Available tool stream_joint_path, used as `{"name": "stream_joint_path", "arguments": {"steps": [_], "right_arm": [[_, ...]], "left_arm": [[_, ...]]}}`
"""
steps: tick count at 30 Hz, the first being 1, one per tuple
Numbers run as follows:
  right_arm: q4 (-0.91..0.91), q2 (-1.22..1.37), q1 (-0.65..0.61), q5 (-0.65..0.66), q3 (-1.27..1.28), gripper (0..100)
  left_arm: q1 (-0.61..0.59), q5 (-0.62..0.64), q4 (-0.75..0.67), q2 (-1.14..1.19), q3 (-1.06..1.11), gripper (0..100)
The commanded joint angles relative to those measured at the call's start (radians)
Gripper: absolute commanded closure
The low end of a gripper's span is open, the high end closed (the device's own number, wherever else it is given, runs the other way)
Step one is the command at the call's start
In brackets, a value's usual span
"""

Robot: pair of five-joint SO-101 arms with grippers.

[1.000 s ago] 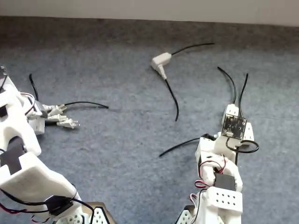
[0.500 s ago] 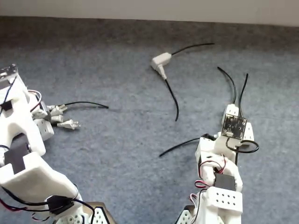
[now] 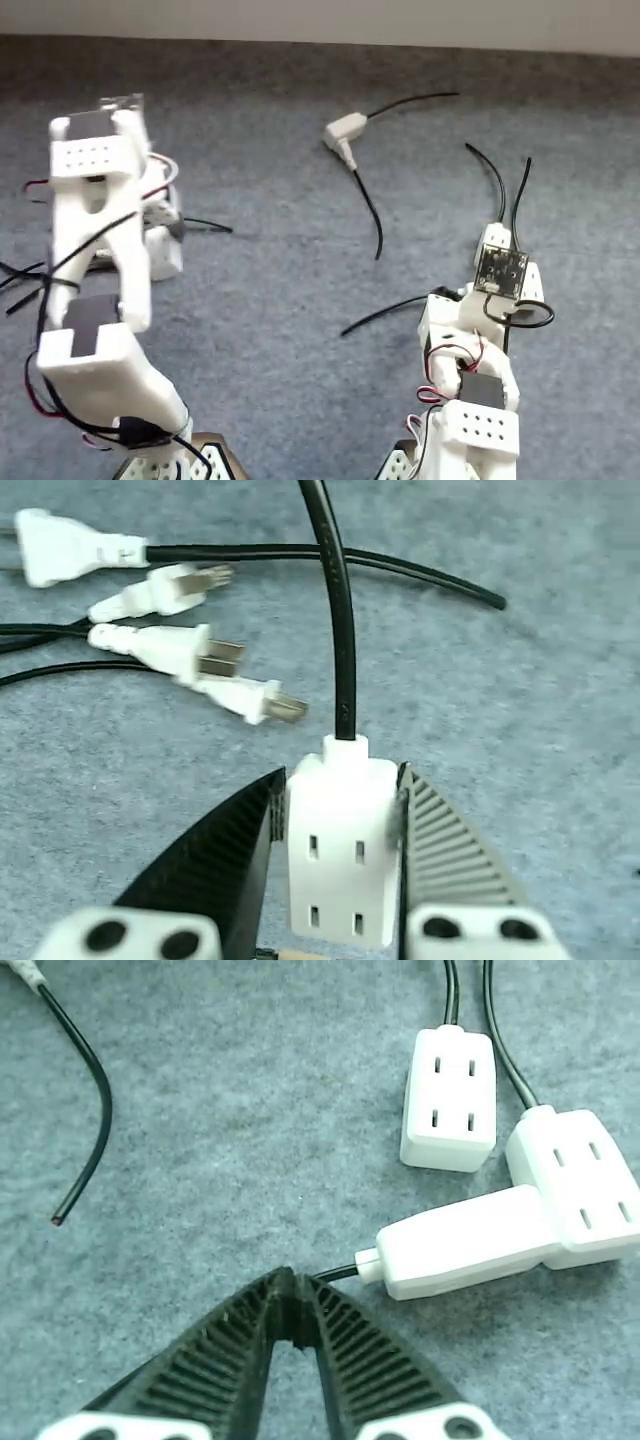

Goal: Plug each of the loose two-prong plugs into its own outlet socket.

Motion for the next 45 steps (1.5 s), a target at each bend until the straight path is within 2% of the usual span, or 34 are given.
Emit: {"name": "stream_joint_path", "arguments": {"steps": [1, 3, 7, 14, 16, 18, 21, 23, 28, 32, 36, 43, 45], "right_arm": [[-0.025, 0.012, 0.008, -0.006, 0.019, 99.0], [-0.025, 0.012, 0.008, -0.006, 0.019, 99.0], [-0.025, 0.012, 0.01, -0.006, 0.019, 99.0], [-0.025, 0.012, 0.008, -0.006, 0.016, 99.0], [-0.025, 0.012, 0.007, -0.006, 0.016, 99.0], [-0.025, 0.012, 0.007, -0.006, 0.016, 99.0], [-0.025, 0.012, 0.007, -0.006, 0.016, 99.0], [-0.025, 0.012, 0.007, -0.006, 0.016, 99.0], [-0.025, 0.012, 0.007, -0.006, 0.016, 99.0], [-0.025, 0.012, 0.007, -0.006, 0.016, 99.0], [-0.025, 0.012, 0.008, -0.006, 0.018, 99.0], [-0.025, 0.012, 0.008, -0.006, 0.018, 99.0], [-0.025, 0.012, 0.007, -0.006, 0.018, 99.0]], "left_arm": [[0.166, 0.052, 0.012, -0.041, -0.039, 99], [0.242, 0.068, 0.002, -0.039, -0.039, 99], [0.335, 0.043, -0.126, -0.039, 0.036, 99], [0.417, -0.255, -0.362, -0.036, 0.298, 99], [0.418, -0.334, -0.399, -0.033, 0.337, 99], [0.412, -0.384, -0.399, -0.031, 0.344, 94], [0.384, -0.405, -0.359, -0.033, 0.348, 81], [0.363, -0.473, -0.339, -0.038, 0.344, 77], [0.312, -0.663, -0.285, -0.041, 0.286, 76], [0.286, -0.961, -0.187, -0.041, 0.206, 76], [0.186, -1.227, -0.123, -0.041, 0.11, 76], [-0.038, -1.422, -0.123, -0.031, -0.022, 76], [-0.087, -1.513, -0.123, -0.031, -0.027, 76]]}}
